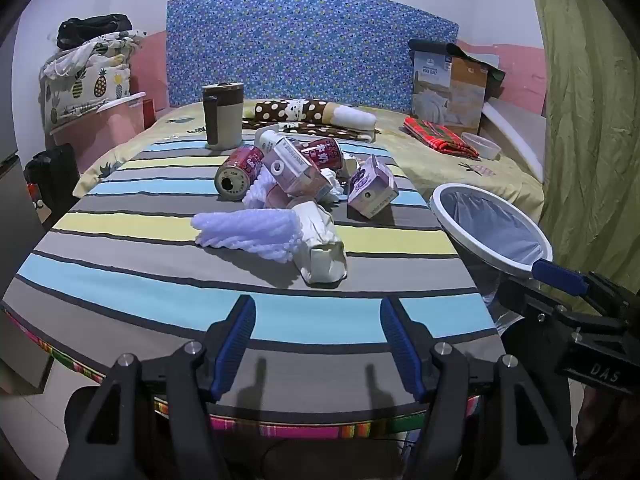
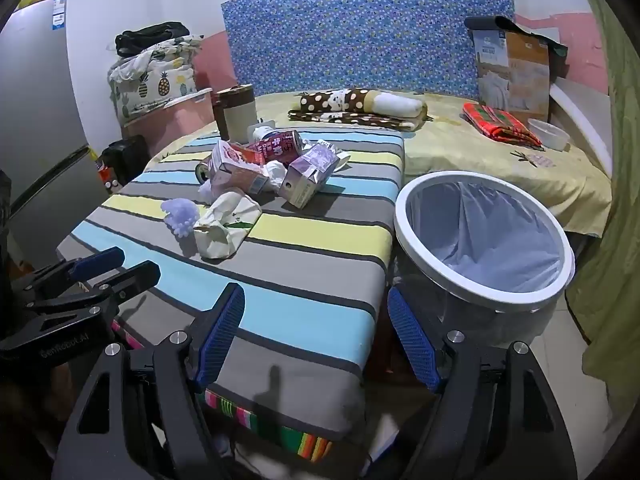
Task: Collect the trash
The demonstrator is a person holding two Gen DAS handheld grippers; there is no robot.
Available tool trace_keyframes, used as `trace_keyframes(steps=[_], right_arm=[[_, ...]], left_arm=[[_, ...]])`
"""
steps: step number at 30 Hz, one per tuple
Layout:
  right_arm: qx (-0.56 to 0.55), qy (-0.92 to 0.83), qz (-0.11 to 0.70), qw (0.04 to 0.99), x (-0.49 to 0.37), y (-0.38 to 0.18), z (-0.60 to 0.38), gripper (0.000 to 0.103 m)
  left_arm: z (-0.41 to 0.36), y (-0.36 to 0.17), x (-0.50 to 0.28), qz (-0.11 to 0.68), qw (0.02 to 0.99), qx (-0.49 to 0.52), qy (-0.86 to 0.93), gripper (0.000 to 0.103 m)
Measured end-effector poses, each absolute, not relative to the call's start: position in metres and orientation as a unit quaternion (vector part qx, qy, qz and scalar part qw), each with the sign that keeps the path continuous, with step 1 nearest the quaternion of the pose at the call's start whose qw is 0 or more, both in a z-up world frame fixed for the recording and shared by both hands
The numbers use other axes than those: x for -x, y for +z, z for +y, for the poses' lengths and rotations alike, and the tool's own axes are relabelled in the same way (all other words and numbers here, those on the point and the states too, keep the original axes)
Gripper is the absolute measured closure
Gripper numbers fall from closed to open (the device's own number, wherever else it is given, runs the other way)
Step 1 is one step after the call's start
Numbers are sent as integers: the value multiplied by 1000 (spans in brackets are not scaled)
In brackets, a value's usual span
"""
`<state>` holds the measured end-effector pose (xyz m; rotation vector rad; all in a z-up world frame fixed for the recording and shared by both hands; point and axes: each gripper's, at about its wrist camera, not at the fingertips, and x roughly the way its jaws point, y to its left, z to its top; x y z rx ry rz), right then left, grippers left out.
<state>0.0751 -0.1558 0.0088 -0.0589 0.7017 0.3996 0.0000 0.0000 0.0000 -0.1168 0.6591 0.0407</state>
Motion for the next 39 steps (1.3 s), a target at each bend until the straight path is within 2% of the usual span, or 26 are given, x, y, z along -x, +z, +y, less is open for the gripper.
trace_keyframes(steps=[39], right_arm=[[29,193,337,921,-73,13,-156,28]], left_arm=[[0,3,3,316,947,60,18,36]])
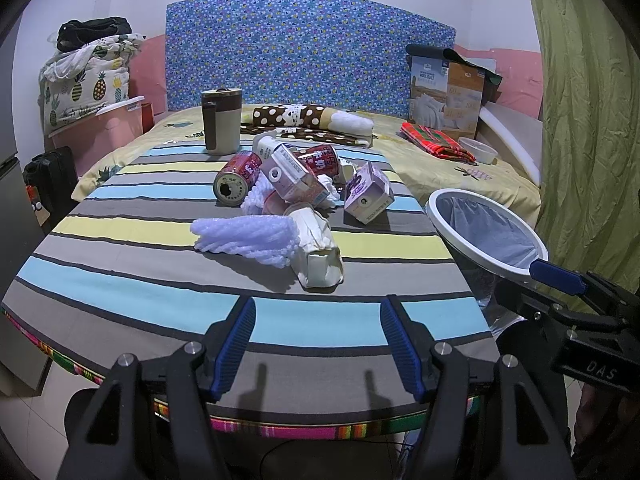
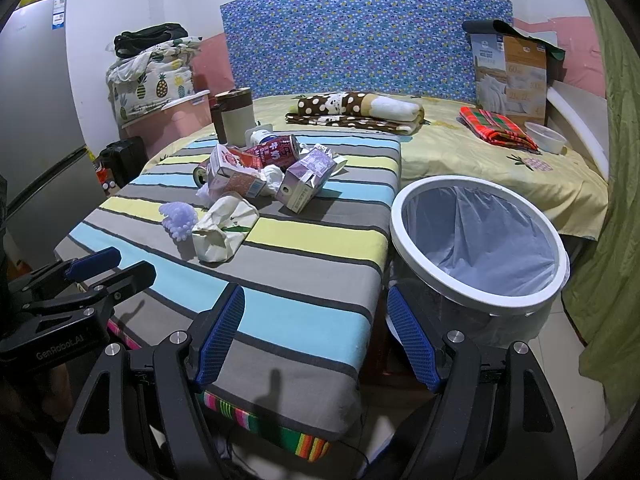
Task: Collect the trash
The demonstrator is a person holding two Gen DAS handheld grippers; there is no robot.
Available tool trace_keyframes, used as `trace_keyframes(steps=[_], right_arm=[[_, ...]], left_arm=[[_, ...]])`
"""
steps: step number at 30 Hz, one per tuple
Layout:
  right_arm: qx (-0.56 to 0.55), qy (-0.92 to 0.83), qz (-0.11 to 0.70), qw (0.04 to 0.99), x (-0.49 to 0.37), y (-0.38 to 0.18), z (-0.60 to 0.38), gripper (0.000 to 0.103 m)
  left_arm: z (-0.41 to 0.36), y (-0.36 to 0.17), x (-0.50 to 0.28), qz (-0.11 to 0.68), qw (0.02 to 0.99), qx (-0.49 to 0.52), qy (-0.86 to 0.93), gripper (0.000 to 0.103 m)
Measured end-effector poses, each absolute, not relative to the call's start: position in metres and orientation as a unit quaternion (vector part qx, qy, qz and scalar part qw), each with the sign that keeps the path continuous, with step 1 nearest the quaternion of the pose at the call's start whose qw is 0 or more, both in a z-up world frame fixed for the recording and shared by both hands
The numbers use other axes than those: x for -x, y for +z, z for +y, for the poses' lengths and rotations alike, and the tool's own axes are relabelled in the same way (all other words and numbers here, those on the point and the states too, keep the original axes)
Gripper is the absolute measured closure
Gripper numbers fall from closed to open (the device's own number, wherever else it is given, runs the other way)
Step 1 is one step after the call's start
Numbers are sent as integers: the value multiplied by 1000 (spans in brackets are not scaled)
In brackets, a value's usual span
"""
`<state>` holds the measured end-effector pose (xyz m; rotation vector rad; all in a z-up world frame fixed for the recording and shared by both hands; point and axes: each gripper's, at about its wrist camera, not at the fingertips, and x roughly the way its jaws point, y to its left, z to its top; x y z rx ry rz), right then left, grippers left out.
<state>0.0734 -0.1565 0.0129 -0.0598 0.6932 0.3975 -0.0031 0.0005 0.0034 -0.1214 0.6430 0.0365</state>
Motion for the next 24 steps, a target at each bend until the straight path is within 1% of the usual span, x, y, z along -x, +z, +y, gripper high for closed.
trace_keyframes(steps=[24], right_arm=[[29,193,337,921,-74,13,-157,28]], left_arm=[[-1,7,5,315,947,60,17,36]])
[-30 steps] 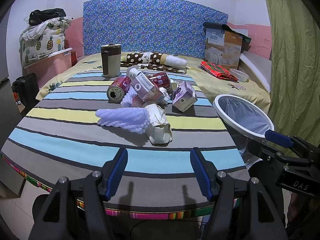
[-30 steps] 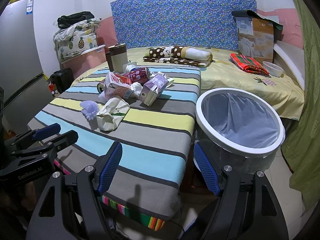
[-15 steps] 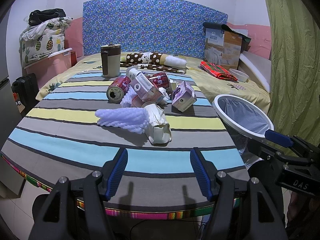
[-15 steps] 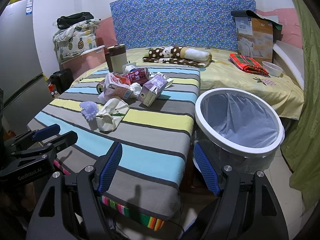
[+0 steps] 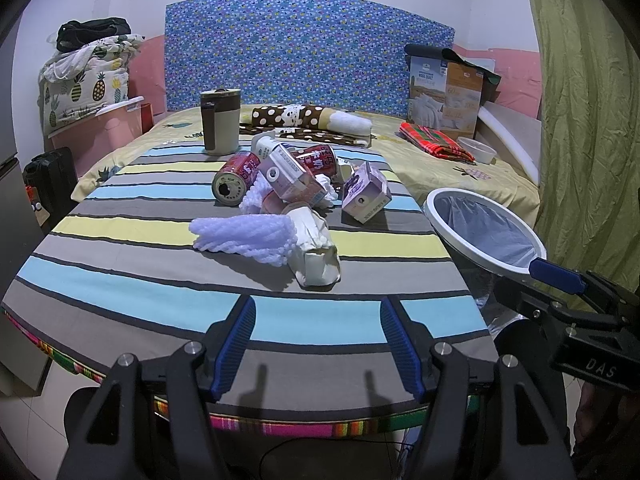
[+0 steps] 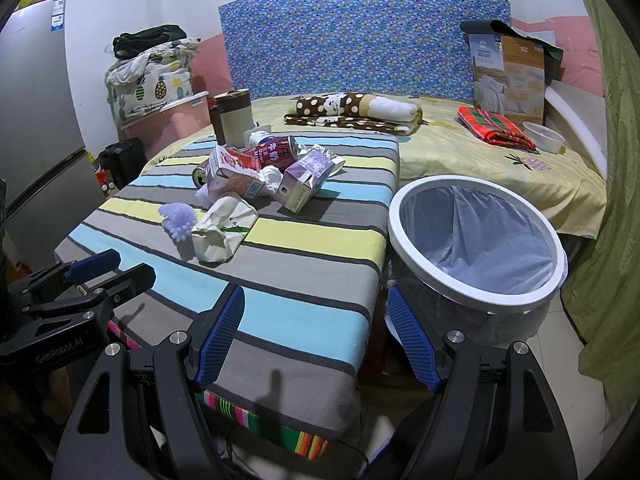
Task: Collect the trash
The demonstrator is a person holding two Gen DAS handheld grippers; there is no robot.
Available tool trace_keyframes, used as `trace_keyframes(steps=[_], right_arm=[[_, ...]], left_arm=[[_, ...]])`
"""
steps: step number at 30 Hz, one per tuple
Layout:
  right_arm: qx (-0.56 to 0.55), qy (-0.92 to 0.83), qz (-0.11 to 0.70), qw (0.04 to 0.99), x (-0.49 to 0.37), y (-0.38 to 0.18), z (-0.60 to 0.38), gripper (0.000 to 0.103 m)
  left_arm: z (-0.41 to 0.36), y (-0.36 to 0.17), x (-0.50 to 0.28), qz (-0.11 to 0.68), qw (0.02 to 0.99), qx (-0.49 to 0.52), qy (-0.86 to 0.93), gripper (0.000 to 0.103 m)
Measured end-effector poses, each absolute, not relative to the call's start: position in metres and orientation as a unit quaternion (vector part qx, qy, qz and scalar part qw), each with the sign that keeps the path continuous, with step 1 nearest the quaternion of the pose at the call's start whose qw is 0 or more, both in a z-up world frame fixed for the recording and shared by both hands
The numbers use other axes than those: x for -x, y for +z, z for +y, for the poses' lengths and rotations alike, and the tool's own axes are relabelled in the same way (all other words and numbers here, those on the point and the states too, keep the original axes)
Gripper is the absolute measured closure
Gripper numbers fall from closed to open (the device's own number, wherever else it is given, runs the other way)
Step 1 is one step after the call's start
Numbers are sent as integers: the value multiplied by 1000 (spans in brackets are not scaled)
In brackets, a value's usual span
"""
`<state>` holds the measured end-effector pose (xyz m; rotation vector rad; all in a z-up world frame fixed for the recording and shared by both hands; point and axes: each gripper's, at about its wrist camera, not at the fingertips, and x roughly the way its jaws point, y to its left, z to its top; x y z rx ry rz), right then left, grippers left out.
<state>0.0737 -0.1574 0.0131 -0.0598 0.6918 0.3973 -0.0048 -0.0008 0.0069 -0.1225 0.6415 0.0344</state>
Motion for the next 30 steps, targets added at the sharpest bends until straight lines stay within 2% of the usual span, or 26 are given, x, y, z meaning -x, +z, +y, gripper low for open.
trace_keyframes(steps=[30], right_arm=[[28,192,334,922,-77,19,-165,28]], left_arm=[[-8,16,5,318,946,60,11,36]])
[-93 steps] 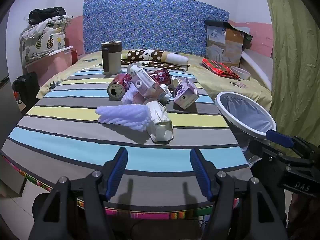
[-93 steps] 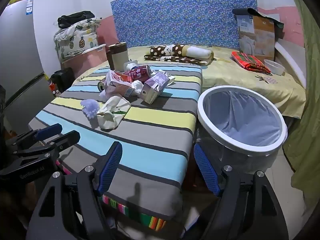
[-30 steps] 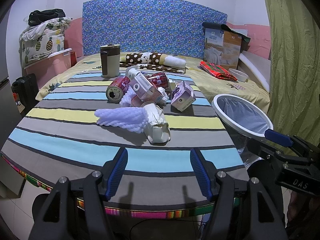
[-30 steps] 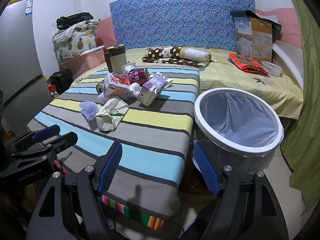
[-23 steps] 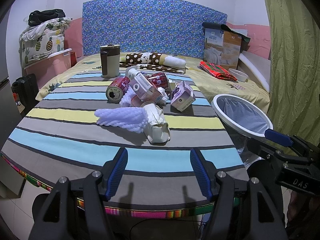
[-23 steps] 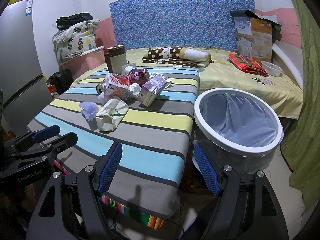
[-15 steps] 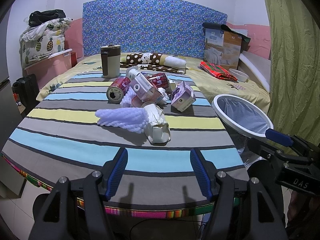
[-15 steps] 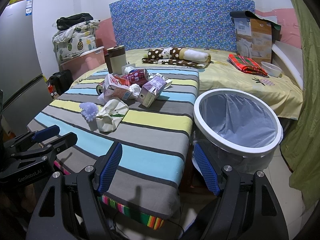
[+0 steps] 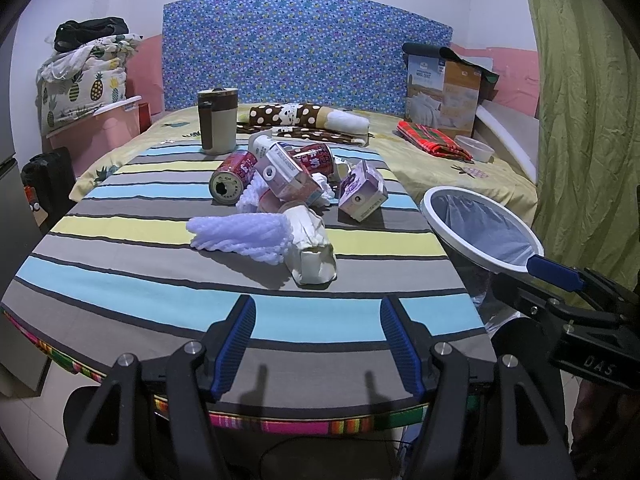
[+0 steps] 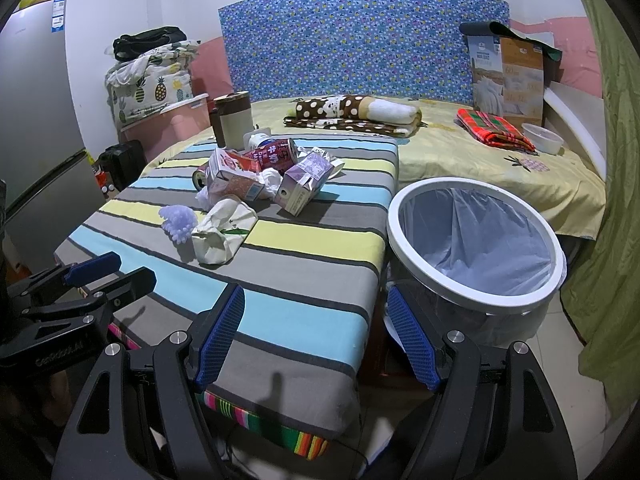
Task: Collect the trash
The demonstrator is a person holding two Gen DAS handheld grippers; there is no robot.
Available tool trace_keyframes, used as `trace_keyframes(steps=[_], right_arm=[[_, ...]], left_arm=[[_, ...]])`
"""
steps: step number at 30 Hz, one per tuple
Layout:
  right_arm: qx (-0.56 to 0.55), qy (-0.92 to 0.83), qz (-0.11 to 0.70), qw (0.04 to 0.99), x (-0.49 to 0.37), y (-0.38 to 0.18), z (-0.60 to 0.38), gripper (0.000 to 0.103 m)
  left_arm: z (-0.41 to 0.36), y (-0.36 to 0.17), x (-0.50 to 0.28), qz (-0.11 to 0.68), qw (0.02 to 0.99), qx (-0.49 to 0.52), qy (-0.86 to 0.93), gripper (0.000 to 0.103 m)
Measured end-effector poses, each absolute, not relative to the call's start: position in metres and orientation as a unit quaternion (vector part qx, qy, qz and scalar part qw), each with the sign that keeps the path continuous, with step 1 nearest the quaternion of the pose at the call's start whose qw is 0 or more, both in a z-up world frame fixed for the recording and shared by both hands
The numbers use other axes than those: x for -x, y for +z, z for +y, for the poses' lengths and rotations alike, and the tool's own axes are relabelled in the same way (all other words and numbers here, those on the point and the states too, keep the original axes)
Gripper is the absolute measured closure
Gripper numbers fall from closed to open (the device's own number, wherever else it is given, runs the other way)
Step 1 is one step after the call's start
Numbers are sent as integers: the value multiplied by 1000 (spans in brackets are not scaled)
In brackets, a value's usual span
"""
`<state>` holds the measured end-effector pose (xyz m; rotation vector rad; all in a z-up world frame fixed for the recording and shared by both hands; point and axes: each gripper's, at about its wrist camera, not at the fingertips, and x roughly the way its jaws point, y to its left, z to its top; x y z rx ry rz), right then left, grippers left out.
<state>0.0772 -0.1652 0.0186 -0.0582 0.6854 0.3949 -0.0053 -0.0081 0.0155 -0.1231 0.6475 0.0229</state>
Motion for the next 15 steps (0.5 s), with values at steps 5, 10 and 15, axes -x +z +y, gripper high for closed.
trace_keyframes(steps=[5,10,15], right_arm=[[26,193,335,922,-76,17,-163,28],[23,202,335,920,-82,13,-158,28],[28,208,335,919,-93,13,-149,28]], left_arm=[[-4,11,3,320,945,63,11,36],[3,6,-5,328,942,72,15,36],[17,1,-19,340,936,89,27,36]])
